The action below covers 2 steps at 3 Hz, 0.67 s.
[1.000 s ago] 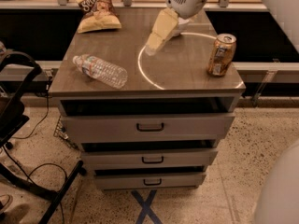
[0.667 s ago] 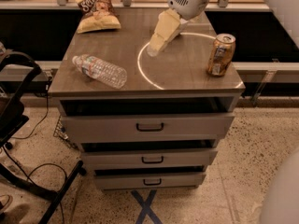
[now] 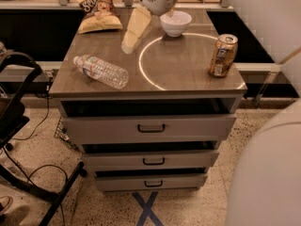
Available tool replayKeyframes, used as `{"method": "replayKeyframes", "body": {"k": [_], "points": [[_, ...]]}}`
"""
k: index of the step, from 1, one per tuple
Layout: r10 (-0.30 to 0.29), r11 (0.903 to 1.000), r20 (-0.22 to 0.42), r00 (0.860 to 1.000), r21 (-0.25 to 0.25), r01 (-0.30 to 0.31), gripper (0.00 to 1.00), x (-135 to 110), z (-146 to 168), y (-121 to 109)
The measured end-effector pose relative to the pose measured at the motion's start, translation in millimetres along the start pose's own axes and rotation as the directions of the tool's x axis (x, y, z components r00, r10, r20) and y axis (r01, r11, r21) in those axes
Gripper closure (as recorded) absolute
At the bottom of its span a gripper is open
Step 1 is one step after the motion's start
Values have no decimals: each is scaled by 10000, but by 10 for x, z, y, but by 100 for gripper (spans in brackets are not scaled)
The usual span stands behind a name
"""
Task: Place water bottle upright
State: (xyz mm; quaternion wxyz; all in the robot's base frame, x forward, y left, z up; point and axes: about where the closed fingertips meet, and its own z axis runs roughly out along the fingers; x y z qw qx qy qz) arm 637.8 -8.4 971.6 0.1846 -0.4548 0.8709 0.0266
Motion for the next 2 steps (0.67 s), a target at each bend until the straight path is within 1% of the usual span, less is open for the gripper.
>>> {"method": "replayKeyframes", "body": {"k": [1, 2], "points": [[-129, 9997, -174, 9998, -212, 126, 0, -249, 189, 139], [-139, 9991, -402, 9991, -416, 122, 0, -394, 354, 223]]}}
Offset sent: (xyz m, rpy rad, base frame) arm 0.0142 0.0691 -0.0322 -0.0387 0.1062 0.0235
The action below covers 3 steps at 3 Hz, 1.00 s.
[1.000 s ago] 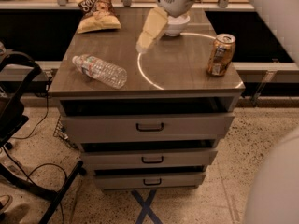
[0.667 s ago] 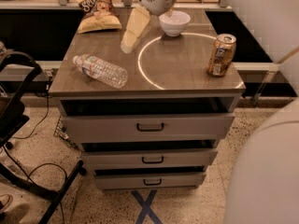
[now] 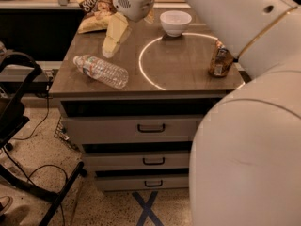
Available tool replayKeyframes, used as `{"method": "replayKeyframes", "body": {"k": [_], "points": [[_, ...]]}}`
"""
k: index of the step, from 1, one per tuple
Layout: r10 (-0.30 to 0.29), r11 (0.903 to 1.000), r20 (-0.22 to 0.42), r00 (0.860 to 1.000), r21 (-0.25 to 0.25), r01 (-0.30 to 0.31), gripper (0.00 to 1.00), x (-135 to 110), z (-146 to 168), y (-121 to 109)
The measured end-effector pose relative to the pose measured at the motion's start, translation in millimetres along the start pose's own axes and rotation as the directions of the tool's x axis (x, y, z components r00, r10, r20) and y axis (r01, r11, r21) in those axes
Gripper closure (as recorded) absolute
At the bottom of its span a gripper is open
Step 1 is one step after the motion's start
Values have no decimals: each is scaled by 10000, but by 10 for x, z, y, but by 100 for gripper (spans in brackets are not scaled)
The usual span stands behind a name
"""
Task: Place water bottle upright
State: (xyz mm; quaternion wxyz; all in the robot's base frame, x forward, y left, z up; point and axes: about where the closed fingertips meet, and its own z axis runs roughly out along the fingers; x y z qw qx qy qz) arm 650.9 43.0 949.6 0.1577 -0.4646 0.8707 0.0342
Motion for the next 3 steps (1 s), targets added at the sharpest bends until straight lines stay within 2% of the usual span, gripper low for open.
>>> {"method": "replayKeyframes", "body": {"k": [3], "points": [[199, 9986, -1222, 9923, -459, -257, 0, -530, 700, 450]]}}
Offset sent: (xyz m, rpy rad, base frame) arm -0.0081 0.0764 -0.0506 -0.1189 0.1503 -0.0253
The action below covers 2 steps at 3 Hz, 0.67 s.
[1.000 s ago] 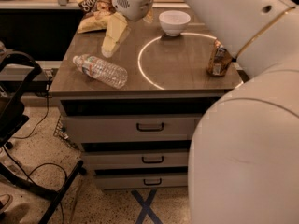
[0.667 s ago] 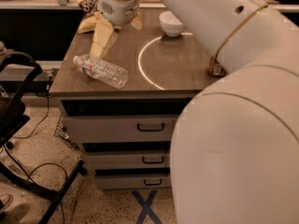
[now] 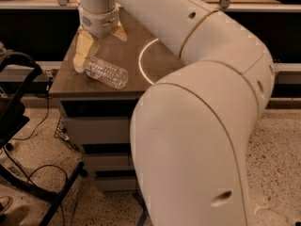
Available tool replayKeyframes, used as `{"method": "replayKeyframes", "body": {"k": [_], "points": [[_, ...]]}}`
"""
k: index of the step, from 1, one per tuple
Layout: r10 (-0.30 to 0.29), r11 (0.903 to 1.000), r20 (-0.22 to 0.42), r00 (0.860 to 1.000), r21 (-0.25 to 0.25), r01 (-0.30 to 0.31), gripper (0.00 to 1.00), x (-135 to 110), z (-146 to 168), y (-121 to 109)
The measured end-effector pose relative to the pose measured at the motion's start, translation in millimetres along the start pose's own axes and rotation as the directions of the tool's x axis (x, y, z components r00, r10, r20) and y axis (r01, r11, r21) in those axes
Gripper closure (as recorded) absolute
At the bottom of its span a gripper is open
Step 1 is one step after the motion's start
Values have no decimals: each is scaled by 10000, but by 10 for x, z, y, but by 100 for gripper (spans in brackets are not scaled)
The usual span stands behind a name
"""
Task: Place water bottle upright
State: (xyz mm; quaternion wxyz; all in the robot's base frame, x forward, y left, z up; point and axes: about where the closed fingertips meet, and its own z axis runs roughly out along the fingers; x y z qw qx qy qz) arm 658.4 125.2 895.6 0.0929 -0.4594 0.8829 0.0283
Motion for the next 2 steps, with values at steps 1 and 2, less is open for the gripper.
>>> {"method": "replayKeyframes", "body": {"k": [1, 2], "points": [[100, 9997, -87, 9999, -203, -102, 0, -98, 144, 28], [398, 9987, -499, 9980, -301, -413, 0, -94, 341, 40]]}}
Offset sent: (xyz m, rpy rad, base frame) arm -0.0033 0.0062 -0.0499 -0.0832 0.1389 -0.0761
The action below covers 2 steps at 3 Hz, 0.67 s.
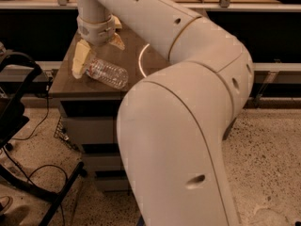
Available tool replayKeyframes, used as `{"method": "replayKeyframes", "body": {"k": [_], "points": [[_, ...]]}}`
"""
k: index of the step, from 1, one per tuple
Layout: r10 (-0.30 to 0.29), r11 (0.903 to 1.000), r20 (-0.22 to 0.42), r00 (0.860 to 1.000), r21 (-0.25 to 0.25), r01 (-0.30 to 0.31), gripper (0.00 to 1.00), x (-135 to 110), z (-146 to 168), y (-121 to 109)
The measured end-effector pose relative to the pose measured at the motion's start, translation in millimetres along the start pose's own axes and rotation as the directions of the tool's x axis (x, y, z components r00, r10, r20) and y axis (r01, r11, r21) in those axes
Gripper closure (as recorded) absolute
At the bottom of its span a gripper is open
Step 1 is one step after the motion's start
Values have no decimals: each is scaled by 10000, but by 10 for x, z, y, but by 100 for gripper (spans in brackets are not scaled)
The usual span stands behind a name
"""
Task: Place water bottle upright
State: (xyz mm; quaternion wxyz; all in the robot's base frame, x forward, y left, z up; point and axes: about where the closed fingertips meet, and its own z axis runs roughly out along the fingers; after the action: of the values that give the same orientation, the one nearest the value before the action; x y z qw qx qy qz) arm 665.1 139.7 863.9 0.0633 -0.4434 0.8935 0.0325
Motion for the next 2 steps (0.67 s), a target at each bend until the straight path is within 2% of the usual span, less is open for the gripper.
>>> {"method": "replayKeyframes", "body": {"k": [1, 2], "points": [[-255, 9994, -449, 9987, 211, 265, 3, 43, 174, 48], [-431, 9982, -710, 9965, 386, 459, 26, 87, 235, 60]]}}
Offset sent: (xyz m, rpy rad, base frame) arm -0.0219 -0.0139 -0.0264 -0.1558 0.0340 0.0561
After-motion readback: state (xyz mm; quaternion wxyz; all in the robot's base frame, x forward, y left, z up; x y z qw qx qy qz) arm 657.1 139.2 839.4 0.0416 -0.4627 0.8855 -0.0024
